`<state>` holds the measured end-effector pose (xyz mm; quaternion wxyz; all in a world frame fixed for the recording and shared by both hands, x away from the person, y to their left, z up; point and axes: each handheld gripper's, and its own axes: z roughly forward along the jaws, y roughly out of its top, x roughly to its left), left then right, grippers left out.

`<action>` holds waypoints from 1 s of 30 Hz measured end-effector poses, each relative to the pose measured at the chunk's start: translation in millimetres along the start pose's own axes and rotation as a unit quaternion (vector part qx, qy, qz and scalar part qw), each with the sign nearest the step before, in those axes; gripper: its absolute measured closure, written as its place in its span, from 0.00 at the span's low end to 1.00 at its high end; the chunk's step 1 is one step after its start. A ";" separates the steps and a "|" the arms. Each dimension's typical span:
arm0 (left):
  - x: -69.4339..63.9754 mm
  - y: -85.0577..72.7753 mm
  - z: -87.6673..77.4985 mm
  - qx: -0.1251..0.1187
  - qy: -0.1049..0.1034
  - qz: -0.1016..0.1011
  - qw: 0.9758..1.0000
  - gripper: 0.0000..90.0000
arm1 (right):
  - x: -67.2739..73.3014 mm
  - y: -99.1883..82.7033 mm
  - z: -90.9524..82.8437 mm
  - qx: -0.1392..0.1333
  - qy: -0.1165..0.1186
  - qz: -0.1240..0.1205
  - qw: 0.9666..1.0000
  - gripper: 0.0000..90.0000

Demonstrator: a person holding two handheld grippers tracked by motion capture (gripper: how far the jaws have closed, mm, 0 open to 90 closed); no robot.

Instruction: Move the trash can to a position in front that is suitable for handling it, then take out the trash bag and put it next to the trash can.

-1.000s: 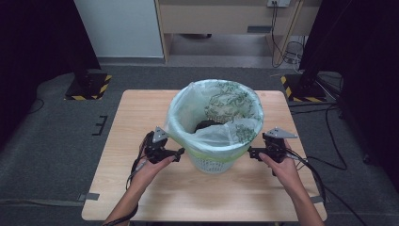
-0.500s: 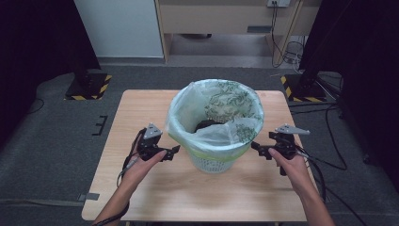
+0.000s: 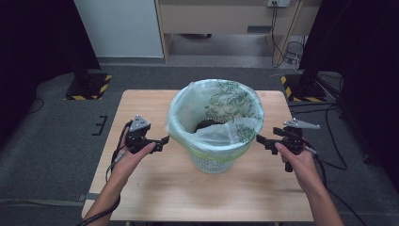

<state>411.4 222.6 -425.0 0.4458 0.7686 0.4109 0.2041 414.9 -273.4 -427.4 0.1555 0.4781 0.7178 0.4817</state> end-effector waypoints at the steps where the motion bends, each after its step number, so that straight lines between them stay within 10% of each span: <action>1: 0.4 1.8 -1.4 -0.001 0.000 0.002 1.000 0.06 | 0.3 2.5 -1.8 -0.003 0.002 0.000 1.000 0.13; 18: 7.5 33.7 -32.8 -0.045 -0.048 0.010 0.998 0.09 | 4.0 44.0 -35.9 -0.022 0.056 0.040 0.997 0.37; 30: 0.2 52.2 -58.1 -0.072 -0.090 0.062 0.991 0.09 | 17.2 67.4 -51.1 -0.042 0.076 0.064 0.994 0.41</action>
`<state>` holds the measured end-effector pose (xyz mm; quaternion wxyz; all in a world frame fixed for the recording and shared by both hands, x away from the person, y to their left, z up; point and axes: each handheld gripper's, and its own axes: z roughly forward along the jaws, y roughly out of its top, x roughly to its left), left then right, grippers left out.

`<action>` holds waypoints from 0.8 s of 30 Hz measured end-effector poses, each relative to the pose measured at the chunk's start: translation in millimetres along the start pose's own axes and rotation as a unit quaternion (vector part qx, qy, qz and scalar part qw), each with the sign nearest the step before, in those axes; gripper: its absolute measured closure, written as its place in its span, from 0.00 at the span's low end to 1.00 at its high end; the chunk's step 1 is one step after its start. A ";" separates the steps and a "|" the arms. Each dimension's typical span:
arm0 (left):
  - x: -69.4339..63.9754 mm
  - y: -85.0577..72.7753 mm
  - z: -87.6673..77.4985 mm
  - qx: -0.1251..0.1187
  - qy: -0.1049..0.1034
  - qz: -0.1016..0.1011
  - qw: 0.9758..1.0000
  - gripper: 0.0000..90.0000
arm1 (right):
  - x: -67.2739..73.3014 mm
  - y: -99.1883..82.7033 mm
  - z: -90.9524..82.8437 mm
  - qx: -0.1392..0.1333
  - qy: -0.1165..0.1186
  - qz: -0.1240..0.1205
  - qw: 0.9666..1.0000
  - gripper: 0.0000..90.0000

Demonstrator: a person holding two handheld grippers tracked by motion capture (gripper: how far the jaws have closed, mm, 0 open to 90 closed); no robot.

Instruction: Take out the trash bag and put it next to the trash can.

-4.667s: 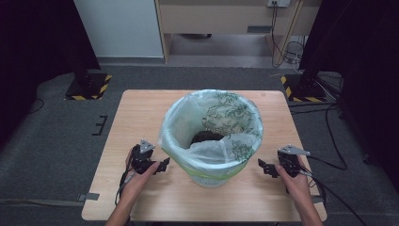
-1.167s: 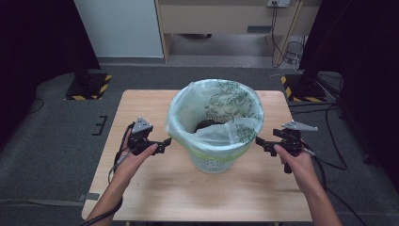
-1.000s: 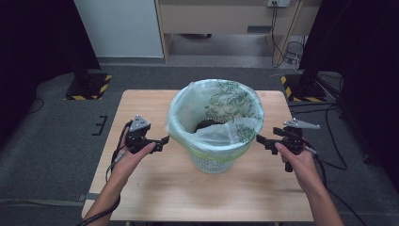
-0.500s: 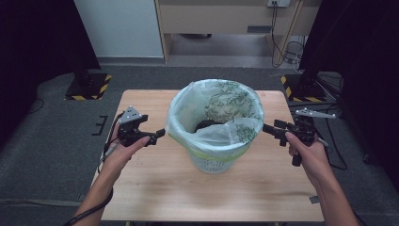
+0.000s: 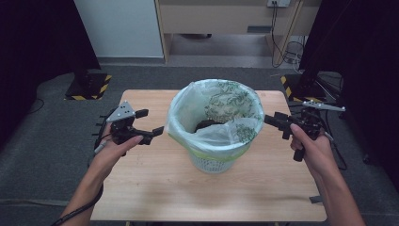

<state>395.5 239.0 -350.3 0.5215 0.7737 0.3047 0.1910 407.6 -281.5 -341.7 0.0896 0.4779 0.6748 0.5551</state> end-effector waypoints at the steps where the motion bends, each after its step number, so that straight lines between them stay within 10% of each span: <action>1: -1.0 2.2 -1.5 -0.003 -0.003 0.001 1.000 0.09 | 1.4 2.0 -0.8 -0.001 -0.002 -0.003 1.000 0.41; 24: -17.8 56.6 11.8 -0.030 -0.010 0.022 0.999 0.15 | 52.5 34.1 14.3 0.009 -0.045 -0.051 0.998 0.34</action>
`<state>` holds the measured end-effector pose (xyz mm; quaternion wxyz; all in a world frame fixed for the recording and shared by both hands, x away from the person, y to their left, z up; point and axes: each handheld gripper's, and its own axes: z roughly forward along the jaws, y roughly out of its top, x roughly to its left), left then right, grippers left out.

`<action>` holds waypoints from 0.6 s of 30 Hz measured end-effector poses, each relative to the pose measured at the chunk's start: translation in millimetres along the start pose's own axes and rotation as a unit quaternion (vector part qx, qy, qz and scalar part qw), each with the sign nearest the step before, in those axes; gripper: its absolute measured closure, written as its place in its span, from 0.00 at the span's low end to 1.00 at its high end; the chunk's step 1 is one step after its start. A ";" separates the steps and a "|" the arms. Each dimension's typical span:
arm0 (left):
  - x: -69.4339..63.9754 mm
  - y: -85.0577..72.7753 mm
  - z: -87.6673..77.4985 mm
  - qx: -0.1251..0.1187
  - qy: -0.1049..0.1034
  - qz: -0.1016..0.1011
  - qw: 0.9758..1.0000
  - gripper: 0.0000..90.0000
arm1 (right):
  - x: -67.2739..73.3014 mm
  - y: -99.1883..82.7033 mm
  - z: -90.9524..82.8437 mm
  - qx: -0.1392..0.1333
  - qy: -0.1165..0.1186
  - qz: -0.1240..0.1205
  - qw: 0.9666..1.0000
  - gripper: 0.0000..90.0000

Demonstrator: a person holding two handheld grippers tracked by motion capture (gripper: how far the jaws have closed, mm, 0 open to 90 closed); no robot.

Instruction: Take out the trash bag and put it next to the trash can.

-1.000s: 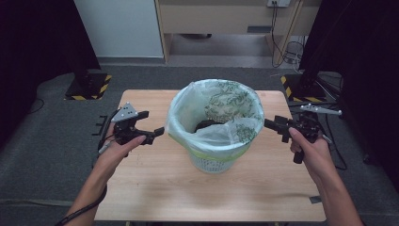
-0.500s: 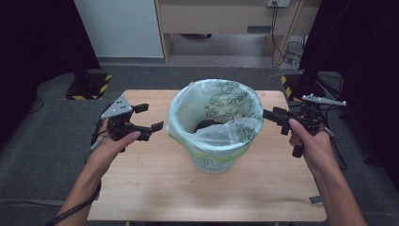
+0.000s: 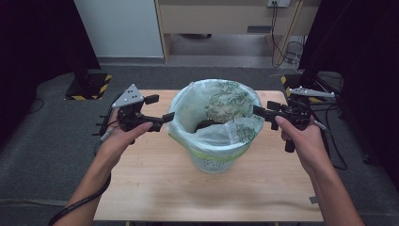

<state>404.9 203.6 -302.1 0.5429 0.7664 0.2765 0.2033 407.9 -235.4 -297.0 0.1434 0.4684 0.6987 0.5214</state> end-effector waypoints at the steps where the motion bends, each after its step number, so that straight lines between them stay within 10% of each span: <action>1: 0.1 1.2 2.7 0.002 0.003 0.001 1.000 0.16 | 0.3 0.3 0.8 0.000 0.000 0.000 1.000 0.34; 9: -1.8 3.9 21.7 0.025 0.005 0.011 1.000 0.27 | 0.5 -0.2 3.2 0.006 -0.001 -0.001 1.000 0.34; 18: 1.1 3.8 30.1 0.041 0.029 0.040 0.998 0.76 | 0.0 -2.1 5.4 0.006 0.001 0.000 1.000 0.34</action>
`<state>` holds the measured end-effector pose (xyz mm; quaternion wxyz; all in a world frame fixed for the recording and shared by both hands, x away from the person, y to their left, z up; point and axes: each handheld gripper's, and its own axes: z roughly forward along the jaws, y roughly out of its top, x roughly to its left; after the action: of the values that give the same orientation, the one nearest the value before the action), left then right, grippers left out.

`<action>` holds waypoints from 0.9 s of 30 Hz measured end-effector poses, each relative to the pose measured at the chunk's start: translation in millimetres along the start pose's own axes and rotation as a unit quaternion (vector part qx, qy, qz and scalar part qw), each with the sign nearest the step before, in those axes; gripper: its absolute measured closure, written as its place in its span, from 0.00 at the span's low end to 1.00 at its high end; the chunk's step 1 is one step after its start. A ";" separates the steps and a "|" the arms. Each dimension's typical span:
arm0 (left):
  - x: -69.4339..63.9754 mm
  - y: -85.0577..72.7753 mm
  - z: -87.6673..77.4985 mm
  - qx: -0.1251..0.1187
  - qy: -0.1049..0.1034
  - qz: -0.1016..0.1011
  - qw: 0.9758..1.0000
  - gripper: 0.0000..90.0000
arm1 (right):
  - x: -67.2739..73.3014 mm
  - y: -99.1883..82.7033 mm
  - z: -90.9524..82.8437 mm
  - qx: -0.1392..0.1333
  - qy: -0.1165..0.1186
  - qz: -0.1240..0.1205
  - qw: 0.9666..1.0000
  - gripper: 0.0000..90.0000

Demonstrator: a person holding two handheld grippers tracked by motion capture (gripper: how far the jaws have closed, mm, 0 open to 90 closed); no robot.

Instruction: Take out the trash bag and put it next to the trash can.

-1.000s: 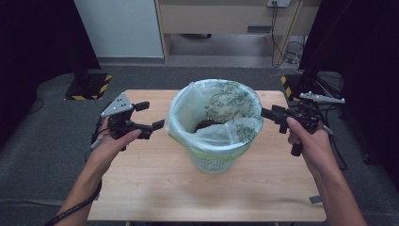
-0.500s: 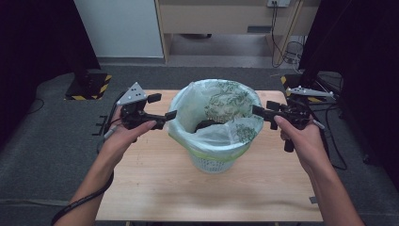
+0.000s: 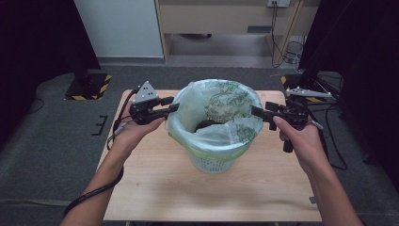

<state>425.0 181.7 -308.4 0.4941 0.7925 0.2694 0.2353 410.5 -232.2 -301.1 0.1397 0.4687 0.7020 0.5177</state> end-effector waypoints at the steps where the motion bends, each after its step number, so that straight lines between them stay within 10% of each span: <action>1: -0.1 0.3 0.2 0.002 -0.003 0.004 1.000 0.84 | 0.1 -0.2 0.5 0.000 0.001 0.001 1.000 0.34; 5: -2.2 4.1 -0.3 0.004 -0.003 0.012 1.000 1.00 | 1.3 -1.0 2.0 0.002 0.003 0.001 1.000 0.34; 27: -25.0 49.0 -5.5 -0.065 -0.016 -0.003 0.998 1.00 | 6.6 -7.1 0.8 0.006 -0.007 -0.011 1.000 0.39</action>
<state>412.4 150.9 -264.2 0.5495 0.7614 0.2480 0.2384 404.0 -226.6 -305.6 0.1476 0.4649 0.7092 0.5090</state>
